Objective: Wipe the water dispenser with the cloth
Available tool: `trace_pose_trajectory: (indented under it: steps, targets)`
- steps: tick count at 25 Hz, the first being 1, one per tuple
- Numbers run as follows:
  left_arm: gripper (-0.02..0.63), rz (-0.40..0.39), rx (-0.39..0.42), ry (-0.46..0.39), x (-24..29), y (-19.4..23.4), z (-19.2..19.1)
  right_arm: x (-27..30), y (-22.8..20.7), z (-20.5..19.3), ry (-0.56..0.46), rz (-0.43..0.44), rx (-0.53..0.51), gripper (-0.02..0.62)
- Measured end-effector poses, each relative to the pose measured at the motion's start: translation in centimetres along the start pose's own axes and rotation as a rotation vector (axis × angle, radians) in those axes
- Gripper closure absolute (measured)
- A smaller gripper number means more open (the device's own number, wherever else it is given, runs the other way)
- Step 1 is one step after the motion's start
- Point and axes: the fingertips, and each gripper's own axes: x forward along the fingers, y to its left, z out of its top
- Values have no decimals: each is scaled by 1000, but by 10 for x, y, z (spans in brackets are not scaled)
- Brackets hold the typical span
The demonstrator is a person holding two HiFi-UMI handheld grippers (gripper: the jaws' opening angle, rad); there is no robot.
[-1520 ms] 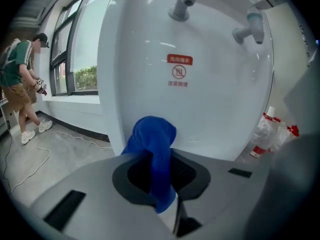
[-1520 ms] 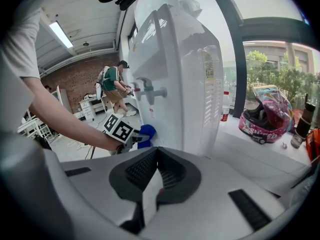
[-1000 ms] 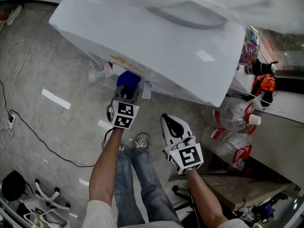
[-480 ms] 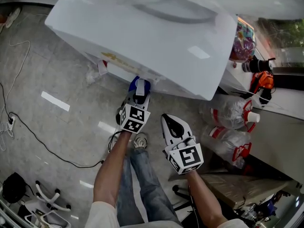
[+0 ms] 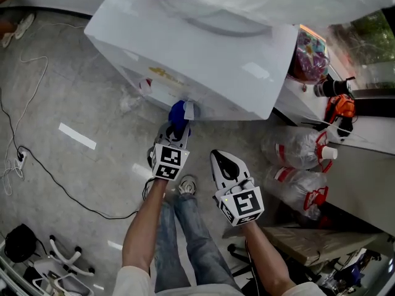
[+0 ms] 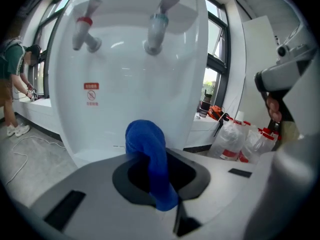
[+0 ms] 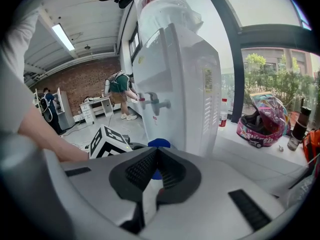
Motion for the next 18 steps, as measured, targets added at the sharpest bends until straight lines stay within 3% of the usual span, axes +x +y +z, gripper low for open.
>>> trace_pose_trajectory:
  steps: [6, 11, 18]
  targets:
    - [554, 35, -60, -67, -73, -4, 47, -24, 21, 35, -25, 7, -7, 580]
    - [554, 39, -106, -80, -124, 2, 104, -25, 12, 77, -5, -6, 27, 580]
    - [554, 55, -34, -134, -216, -25, 174, -56, 28, 138, -75, 17, 25, 580]
